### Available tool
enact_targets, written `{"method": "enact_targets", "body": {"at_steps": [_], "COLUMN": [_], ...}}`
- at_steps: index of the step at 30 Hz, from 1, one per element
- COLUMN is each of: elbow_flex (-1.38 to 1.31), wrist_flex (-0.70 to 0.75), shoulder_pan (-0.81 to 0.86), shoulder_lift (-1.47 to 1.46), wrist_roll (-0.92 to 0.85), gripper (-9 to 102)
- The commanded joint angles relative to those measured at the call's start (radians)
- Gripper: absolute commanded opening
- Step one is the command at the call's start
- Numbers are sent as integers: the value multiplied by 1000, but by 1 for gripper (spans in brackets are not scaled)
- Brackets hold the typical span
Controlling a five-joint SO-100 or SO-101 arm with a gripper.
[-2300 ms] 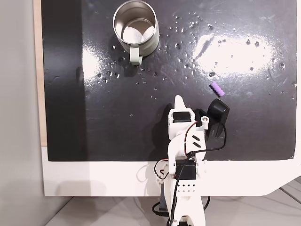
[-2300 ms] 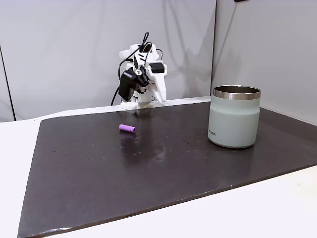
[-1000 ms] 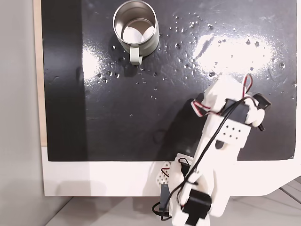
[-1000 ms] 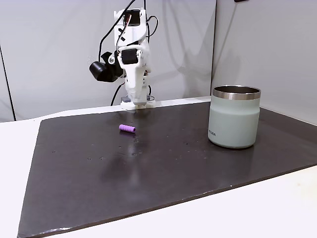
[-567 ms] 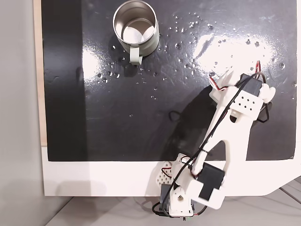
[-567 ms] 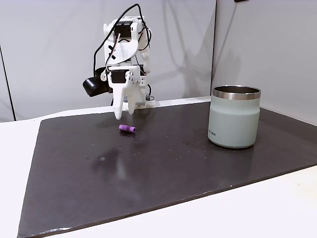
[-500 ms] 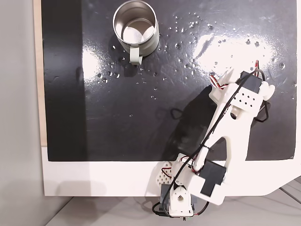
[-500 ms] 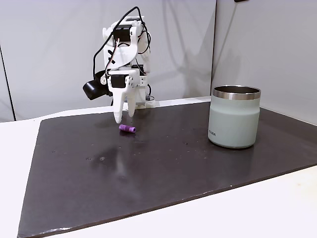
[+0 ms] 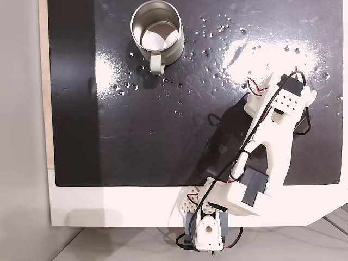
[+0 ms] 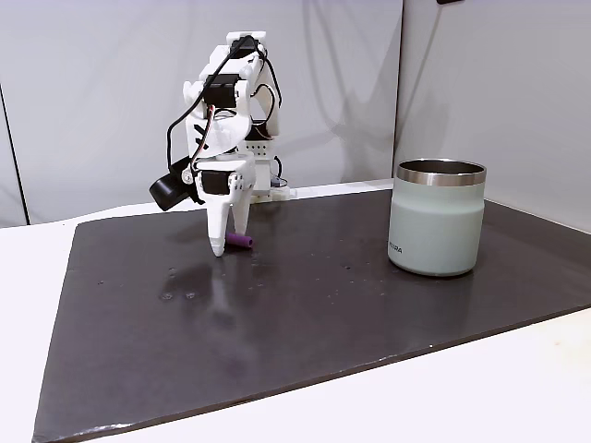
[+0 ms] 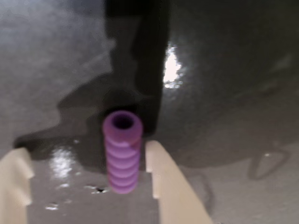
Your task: Grasp a pengrip and put it in the cup.
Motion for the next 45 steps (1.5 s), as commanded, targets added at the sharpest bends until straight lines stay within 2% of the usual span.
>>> {"method": "enact_targets", "body": {"at_steps": [1, 3, 7, 16, 24, 30, 37, 45], "elbow_flex": [-20, -20, -20, -17, -192, -330, -531, -834], "wrist_flex": [-3, -3, 5, 83, 282, 307, 282, 241], "shoulder_pan": [-5, -2, 0, -3, -121, -288, -502, -606], "shoulder_lift": [-15, -12, 5, 222, 505, 618, 551, 304], "wrist_roll": [-5, -3, -8, -3, 15, 21, 29, 46], "gripper": [12, 5, 0, 0, 0, 0, 0, 0]}}
